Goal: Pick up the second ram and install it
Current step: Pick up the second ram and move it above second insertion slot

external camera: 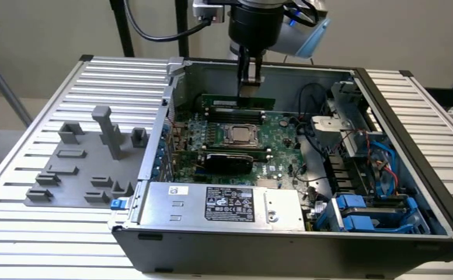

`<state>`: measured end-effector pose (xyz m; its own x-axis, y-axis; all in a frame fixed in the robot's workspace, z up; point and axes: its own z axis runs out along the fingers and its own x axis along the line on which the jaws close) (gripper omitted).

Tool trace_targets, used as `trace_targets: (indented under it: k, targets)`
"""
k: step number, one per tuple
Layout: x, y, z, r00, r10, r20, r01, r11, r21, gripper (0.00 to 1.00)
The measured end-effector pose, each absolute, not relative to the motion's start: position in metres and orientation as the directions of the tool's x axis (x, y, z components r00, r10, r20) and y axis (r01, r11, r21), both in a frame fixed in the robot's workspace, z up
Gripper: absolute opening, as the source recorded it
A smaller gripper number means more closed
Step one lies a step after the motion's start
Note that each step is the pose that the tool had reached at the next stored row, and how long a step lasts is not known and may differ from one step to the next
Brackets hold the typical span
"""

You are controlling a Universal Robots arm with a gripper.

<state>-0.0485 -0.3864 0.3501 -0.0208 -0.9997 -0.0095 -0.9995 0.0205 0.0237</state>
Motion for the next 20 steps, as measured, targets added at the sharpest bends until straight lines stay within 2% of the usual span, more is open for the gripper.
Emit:
trace_targets:
  k: [20]
  targets:
    - [-0.034,-0.367,0.322,-0.030,-1.000,-0.010,-0.999,0.029,0.024,0.14]
